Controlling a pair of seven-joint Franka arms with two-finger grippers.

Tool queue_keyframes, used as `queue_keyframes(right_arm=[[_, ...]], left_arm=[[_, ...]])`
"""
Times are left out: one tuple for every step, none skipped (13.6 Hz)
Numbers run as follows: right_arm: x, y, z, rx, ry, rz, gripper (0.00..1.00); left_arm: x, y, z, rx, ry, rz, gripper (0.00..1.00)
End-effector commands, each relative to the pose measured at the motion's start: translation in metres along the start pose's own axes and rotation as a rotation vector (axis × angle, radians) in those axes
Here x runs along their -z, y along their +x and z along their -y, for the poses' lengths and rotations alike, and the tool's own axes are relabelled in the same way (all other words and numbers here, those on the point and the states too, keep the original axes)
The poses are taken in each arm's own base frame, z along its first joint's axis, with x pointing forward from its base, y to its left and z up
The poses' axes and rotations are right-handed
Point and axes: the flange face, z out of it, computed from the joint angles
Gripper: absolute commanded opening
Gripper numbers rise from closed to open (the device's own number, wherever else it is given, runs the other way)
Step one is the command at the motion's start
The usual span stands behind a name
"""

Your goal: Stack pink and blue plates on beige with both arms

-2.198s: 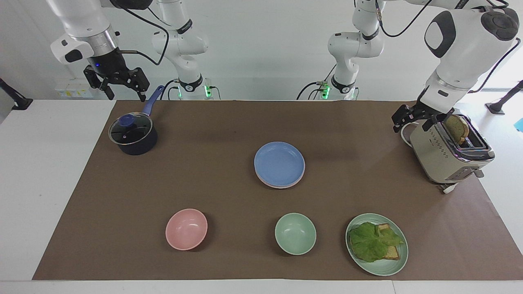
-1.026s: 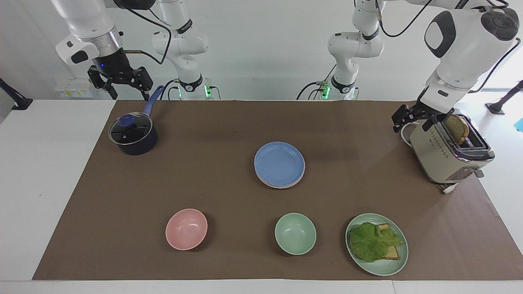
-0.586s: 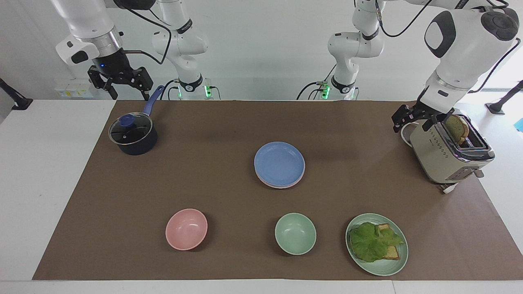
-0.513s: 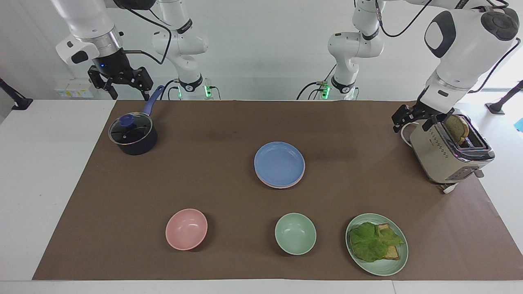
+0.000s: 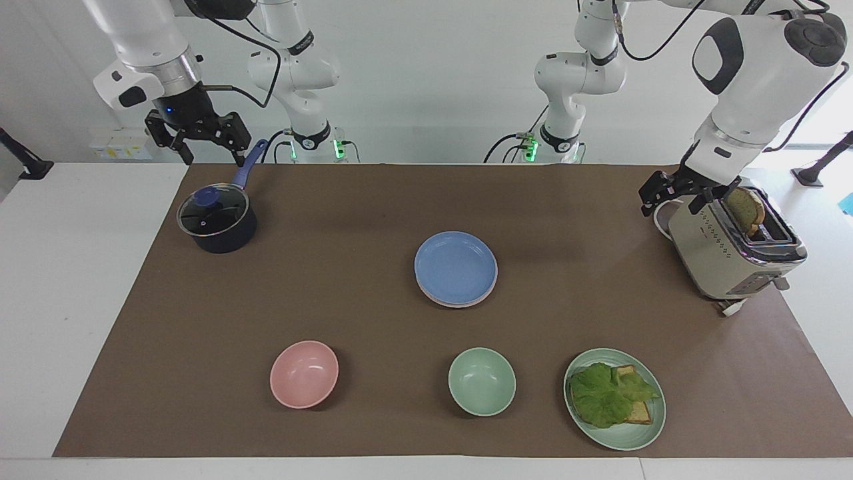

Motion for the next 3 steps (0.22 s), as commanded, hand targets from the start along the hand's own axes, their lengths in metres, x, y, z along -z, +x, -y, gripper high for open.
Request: queue_keyframes(right_arm=[[0.0000, -0.0065, -0.0011, 0.026, 0.007, -0.016, 1.00], [0.0000, -0.0065, -0.0011, 0.026, 0.007, -0.016, 1.00], [0.0000, -0.0065, -0.0011, 0.026, 0.007, -0.016, 1.00]], left_arm=[[0.0062, -0.0023, 0.0028, -0.010, 0.012, -0.001, 1.00], [0.0062, -0.0023, 0.0028, -0.010, 0.012, -0.001, 1.00], [0.0062, -0.0023, 0.0028, -0.010, 0.012, -0.001, 1.00]])
